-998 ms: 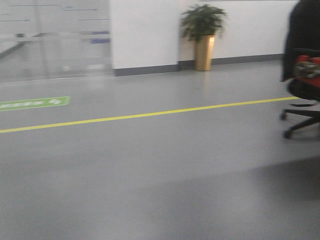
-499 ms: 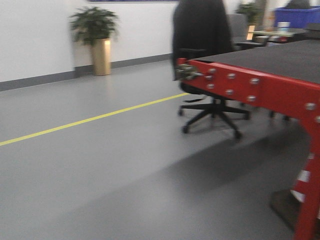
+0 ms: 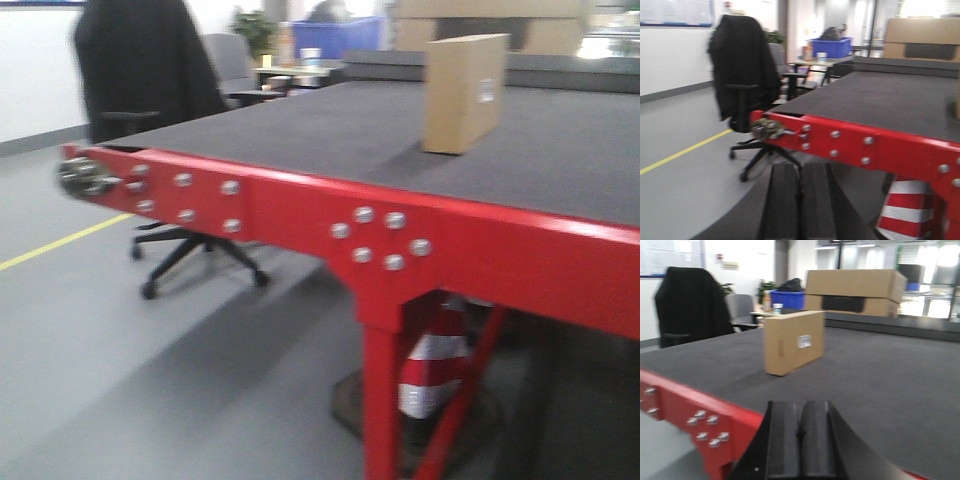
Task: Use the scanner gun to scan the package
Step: 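Turn the base toward the red conveyor table and stop beside it, then move the left gripper above the brown cardboard box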
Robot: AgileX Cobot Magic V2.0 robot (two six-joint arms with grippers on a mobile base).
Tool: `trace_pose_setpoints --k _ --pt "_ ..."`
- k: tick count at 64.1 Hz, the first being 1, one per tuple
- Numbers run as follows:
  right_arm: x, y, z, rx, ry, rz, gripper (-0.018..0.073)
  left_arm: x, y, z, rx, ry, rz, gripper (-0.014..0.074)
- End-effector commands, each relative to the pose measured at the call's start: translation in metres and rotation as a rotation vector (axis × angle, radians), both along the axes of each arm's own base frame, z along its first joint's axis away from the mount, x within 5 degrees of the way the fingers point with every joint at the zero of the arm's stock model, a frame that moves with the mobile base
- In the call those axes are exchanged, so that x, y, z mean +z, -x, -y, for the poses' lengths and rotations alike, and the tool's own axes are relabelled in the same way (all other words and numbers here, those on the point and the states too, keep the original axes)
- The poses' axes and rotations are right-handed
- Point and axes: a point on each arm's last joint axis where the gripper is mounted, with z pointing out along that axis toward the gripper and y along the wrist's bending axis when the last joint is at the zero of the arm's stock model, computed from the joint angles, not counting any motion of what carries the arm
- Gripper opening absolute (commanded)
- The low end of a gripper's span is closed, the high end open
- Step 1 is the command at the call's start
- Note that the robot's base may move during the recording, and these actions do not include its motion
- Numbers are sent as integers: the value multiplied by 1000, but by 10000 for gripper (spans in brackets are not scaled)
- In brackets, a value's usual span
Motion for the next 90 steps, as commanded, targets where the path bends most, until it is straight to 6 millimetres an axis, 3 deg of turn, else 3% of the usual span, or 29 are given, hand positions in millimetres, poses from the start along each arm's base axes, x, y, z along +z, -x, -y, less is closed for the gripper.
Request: trace_pose_setpoints --k 1,90 --pt "2 0 0 0 10 17 -169 3 1 0 -1 6 23 -111" --pt "2 0 0 0 10 17 -169 3 1 0 -1 6 23 -111"
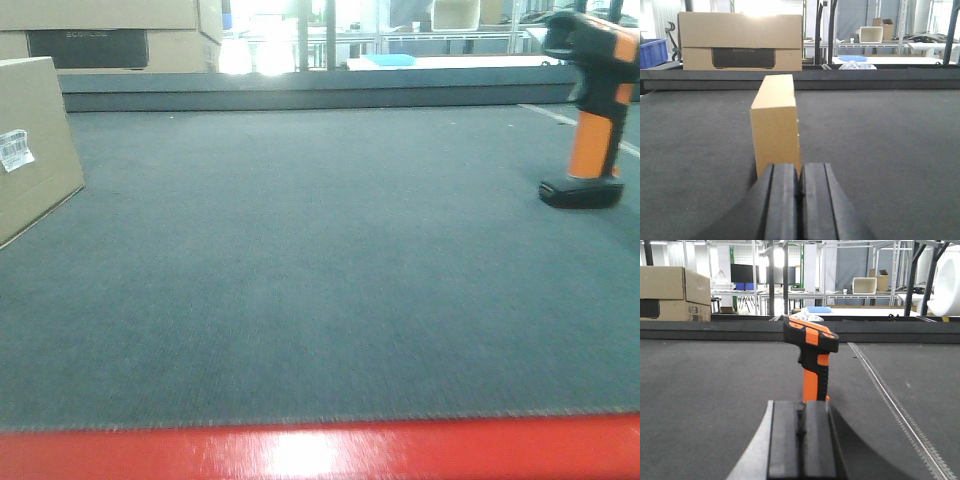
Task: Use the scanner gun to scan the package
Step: 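Move the left gripper above the brown cardboard box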
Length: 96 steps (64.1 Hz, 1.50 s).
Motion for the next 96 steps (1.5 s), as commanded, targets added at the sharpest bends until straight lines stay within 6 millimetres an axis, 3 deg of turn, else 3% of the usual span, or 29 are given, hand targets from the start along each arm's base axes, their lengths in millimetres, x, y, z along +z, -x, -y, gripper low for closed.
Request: trace_pose_setpoints --k 1,96 --pt "2 0 0 0 10 17 -169 3 1 0 -1 6 23 -111" --pt "2 0 0 0 10 17 -169 3 1 0 -1 6 23 -111"
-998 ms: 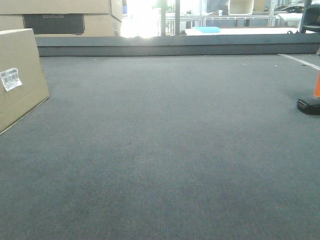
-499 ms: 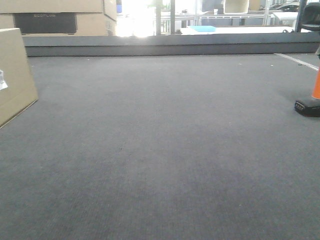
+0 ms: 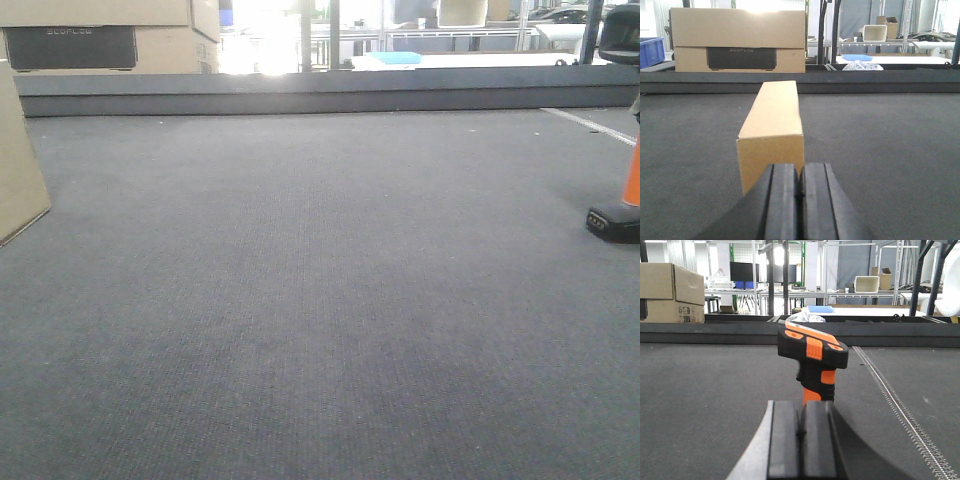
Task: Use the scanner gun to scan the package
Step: 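Move the left gripper above the brown cardboard box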
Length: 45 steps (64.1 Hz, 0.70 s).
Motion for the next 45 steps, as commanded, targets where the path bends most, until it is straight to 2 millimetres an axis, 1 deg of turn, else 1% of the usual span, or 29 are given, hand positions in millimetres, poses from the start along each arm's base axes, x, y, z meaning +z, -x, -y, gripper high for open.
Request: trace_pose_setpoints --k 1,22,26,29,31,36,40,43,45 --pt "2 0 0 0 10 17 -169 3 1 0 -1 6 23 -111" --pt "2 0 0 0 10 17 -169 3 1 0 -1 4 23 -111" --pt "2 0 0 0 10 17 -169 3 1 0 0 -23 29 -111" --pt "2 0 0 0 10 17 -169 3 1 0 0 -14 29 -111" --pt "2 0 0 0 10 17 -169 2 0 0 -3 23 14 -111" --pt "2 0 0 0 10 17 -169 18 4 1 -15 105 -19 -111" --pt "2 0 0 0 10 17 -169 32 7 1 -21 105 -65 -111" --pt "2 0 0 0 10 17 -169 45 7 2 -20 96 -83 -111" --pt "2 0 0 0 10 17 -169 57 6 2 -19 89 -93 -111"
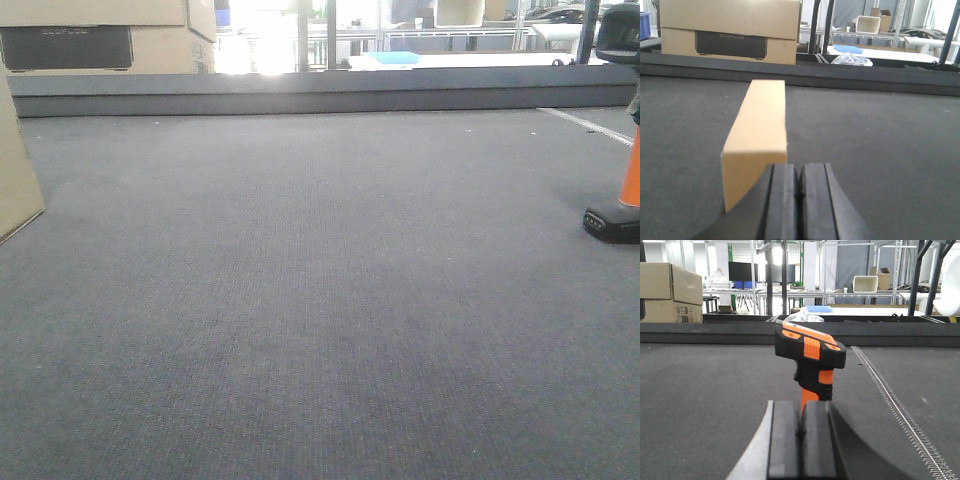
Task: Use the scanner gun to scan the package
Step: 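Move the left gripper above the brown cardboard box, then lower the left gripper and close it on the box's top edge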
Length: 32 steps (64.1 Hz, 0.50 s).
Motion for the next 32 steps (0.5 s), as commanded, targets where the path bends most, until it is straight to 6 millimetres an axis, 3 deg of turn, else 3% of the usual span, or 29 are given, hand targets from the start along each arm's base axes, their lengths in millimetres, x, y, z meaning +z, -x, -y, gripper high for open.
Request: trace_pose_setpoints --k 1,13,24,32 --pt "2 0 0 0 10 17 -169 25 -1 0 -6 5 -25 -111" --pt "2 0 0 0 10 17 -169 84 -25 2 -14 1 -164 -111" --pt "2 0 0 0 10 17 -169 123 -74 1 -7 -39 -369 -111" --pt "2 0 0 0 10 17 -169 138 -111 1 -8 -45 -467 -111"
